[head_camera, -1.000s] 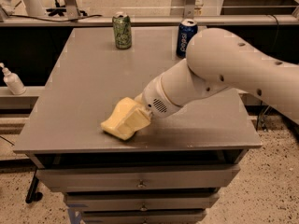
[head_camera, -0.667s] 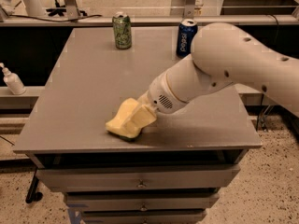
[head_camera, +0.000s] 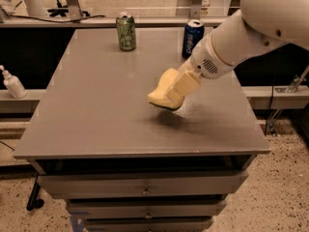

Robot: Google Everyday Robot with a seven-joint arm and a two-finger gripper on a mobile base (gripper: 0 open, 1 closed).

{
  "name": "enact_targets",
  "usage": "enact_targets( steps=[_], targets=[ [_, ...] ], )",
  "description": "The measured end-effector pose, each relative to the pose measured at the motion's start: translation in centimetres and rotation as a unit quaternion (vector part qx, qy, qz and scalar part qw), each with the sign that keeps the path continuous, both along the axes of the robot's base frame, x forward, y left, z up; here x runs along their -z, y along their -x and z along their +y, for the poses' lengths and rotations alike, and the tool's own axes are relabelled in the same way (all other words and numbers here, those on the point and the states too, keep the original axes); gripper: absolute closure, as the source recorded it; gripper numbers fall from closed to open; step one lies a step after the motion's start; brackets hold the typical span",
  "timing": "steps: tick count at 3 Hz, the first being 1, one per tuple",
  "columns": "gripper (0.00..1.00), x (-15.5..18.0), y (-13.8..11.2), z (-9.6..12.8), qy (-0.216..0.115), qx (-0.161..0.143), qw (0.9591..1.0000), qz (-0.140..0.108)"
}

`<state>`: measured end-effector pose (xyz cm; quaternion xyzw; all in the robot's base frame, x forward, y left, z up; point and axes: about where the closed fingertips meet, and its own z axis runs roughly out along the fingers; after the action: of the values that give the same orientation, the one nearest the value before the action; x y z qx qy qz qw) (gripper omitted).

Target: Move sponge near green can

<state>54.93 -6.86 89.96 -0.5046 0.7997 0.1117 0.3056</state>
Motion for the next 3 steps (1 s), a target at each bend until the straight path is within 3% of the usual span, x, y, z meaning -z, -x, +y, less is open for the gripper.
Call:
enact_targets(
  steps=[1, 2, 3],
  targets=[
    [1.00, 0.1, -0.1, 0.1, -0.004, 0.003, 1.0000, 0.000],
    [1.00, 0.5, -1.8, 0.7, -0.023, 0.010, 0.9996, -0.010],
    [1.00, 1.0, -5.3, 1.5, -0.049, 0.019, 0.9983, -0.025]
  ],
)
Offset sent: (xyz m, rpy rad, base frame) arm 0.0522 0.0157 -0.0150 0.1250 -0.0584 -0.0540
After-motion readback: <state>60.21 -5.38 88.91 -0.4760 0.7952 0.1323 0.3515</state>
